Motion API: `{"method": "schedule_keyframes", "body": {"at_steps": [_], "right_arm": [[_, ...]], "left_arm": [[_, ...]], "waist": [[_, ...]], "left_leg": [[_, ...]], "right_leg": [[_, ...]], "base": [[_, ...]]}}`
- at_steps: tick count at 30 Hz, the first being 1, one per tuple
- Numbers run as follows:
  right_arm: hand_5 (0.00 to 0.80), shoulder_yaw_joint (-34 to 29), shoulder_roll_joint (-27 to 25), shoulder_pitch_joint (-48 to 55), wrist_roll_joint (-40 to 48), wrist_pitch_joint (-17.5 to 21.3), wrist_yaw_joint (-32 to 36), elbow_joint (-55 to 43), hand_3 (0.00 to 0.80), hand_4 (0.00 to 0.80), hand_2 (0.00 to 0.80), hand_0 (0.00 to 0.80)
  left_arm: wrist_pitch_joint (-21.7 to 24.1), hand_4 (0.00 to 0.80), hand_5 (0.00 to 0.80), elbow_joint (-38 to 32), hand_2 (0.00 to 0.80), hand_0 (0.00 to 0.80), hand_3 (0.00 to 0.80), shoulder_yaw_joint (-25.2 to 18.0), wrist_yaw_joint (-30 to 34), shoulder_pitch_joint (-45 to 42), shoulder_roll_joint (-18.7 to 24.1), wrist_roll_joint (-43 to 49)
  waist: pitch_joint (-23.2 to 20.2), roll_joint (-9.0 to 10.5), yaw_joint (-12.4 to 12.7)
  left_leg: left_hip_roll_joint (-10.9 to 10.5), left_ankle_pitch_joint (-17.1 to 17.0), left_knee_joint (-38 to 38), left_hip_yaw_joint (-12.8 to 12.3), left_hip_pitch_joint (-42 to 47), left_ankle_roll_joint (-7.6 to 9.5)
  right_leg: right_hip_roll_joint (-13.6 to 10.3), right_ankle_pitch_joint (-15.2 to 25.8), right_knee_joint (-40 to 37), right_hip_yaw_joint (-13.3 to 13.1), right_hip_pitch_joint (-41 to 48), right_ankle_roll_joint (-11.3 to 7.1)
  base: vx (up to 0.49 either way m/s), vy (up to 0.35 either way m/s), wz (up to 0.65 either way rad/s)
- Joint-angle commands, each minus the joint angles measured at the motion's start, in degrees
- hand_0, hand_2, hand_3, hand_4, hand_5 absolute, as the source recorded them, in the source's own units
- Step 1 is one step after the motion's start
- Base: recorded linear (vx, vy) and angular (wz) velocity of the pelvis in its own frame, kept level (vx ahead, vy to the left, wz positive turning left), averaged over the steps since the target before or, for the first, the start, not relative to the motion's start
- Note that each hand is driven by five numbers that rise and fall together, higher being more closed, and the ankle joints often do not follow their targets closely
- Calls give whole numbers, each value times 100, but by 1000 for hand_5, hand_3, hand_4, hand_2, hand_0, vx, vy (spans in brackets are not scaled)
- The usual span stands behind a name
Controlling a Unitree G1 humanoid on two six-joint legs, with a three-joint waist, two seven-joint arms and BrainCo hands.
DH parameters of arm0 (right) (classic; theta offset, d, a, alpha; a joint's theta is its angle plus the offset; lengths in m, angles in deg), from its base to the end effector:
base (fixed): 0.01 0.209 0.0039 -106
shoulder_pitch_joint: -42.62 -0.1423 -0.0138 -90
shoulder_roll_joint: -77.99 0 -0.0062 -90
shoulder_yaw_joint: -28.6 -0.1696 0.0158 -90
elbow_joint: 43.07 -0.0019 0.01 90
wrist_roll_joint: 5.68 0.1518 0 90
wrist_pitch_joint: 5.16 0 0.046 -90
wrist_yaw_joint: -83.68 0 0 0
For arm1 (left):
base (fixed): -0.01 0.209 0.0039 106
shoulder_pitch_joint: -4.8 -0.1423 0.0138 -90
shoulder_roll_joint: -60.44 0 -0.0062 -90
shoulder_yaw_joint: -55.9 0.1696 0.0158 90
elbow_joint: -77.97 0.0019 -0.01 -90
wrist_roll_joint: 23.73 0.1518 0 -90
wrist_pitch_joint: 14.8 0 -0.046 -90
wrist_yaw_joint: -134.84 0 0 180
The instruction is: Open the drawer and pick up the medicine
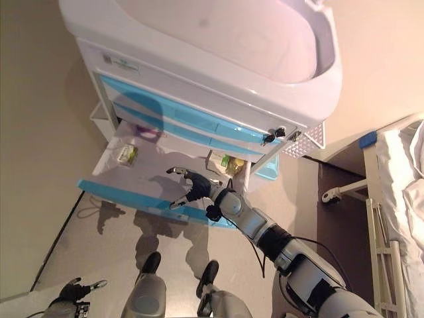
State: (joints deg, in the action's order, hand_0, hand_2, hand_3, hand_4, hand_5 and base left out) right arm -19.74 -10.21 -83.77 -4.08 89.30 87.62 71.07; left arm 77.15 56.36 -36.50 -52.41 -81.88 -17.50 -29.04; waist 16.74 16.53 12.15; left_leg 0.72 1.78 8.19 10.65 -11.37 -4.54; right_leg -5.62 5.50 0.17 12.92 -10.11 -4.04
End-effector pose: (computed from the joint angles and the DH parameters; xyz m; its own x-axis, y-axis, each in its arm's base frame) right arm 0.2793 -0.0480 0.0899 0.7153 0.6966 -0.0555 -0.6079 0.5811 -0.5411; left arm 0.1053 0.3171 -0.0692 0.4292 0.5510 -0.7156 -0.1931 0.8300 0.5233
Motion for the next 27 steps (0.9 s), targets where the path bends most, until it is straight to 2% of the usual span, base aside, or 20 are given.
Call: {"method": "schedule_keyframes", "body": {"at_steps": [1, 13, 27], "right_arm": [[0, -12, 100, -265, -264, 180, -266, -64, 0, 0, 0, 0], [0, -106, 84, -516, -713, 170, -605, 302, 0, 0, 0, 0], [0, -433, 61, -778, -937, 144, -1087, 566, 0, 0, 0, 0]], "left_arm": [[52, 0, 0, 39, 0, 0, 0, 182, -151, 23, 126, -75], [67, 0, 0, 20, 0, 0, 0, 394, -183, 195, 81, -104], [118, 0, 0, -74, 0, 0, 0, 597, -188, 167, -44, -95]], "waist": [[87, 15, 153], [246, -232, 162], [233, -354, 211]], "left_leg": [[-454, -169, 230, 284, -463, 431], [-579, -161, 582, 589, -918, 426], [-585, -235, 435, 647, -883, 459]], "right_leg": [[-136, -611, 1009, 6, -78, -286], [-229, -761, 1384, 241, -368, -246], [-252, -721, 1323, 270, -392, -252]], "base": [[-38, -13, 17], [-28, -3, 17], [4, 3, 3]]}}
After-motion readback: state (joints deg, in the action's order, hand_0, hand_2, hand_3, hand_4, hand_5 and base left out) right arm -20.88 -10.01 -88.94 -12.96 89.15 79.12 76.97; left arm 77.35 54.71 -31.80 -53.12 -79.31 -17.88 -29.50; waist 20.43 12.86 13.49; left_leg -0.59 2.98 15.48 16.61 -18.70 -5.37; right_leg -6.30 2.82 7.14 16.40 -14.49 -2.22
